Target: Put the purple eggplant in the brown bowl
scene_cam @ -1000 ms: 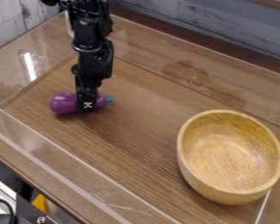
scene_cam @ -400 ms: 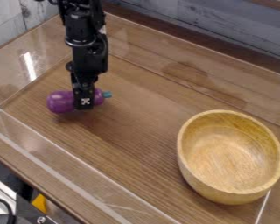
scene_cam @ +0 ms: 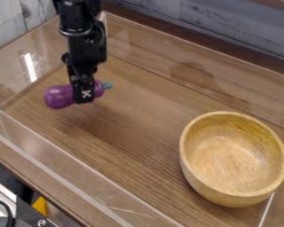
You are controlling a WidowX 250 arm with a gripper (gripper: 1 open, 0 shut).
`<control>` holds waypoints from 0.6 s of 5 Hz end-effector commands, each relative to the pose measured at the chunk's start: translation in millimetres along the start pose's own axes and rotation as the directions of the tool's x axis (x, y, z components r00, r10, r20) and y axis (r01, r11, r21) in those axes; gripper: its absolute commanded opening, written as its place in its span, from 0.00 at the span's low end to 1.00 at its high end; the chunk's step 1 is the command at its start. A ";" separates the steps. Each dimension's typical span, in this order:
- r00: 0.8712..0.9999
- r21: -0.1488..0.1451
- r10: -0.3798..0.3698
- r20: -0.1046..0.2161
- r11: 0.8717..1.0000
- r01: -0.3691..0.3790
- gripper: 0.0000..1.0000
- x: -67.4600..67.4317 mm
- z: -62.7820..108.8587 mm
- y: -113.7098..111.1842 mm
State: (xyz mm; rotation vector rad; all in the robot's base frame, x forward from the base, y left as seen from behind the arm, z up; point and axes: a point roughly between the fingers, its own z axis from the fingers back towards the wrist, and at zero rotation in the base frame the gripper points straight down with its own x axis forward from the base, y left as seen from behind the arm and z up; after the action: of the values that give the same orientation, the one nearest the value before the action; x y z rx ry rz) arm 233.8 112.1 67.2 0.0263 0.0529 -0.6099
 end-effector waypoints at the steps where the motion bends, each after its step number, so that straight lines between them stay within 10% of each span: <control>1: 0.997 0.052 0.056 0.054 0.997 -0.059 0.00 8.6 19.5 -1.9; 3: 0.988 0.050 0.125 0.088 0.990 -0.130 0.00 24.3 30.8 -21.0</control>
State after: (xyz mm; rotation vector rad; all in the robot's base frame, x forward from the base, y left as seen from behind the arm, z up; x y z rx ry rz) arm 238.6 78.6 83.7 0.0307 -0.0015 -0.4883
